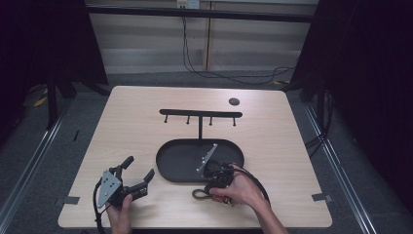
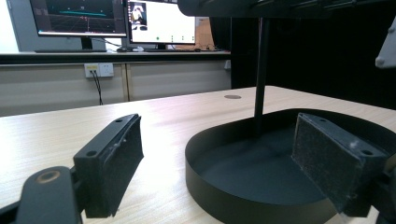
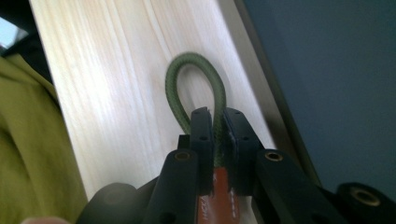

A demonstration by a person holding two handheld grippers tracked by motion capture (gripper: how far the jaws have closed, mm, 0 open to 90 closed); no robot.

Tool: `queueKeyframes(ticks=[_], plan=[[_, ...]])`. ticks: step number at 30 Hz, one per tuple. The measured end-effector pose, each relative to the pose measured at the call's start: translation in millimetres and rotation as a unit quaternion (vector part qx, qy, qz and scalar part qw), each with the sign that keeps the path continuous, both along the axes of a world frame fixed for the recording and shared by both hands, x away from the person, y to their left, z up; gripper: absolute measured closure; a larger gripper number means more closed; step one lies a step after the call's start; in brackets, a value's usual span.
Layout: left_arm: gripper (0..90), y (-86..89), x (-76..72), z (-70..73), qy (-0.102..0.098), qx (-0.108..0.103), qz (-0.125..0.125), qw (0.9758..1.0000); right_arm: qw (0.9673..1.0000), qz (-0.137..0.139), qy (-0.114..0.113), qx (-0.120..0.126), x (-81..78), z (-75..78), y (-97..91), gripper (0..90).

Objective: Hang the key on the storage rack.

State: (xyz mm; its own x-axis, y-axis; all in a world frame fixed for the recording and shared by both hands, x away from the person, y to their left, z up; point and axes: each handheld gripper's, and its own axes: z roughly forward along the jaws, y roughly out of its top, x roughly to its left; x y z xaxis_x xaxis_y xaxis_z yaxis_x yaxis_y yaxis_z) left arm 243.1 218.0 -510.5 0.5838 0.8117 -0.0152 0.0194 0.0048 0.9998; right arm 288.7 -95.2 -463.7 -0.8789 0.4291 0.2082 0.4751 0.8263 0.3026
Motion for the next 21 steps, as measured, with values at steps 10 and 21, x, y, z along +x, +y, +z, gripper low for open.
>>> queueKeyframes(ticks=[10, 21], plan=[[15.9, 0.2, 0.1, 0.0, 0.001, -0.001, 0.002, 1.0000, 0.9995, 0.021, -0.007, -0.022, -1.0, -5.7, 6.4, 83.2], [15.9, -0.3, -0.2, -0.1, 0.000, 0.000, 0.003, 1.0000, 0.9972, 0.044, -0.012, -0.059, -0.4, -3.6, 18.5, 84.6]])
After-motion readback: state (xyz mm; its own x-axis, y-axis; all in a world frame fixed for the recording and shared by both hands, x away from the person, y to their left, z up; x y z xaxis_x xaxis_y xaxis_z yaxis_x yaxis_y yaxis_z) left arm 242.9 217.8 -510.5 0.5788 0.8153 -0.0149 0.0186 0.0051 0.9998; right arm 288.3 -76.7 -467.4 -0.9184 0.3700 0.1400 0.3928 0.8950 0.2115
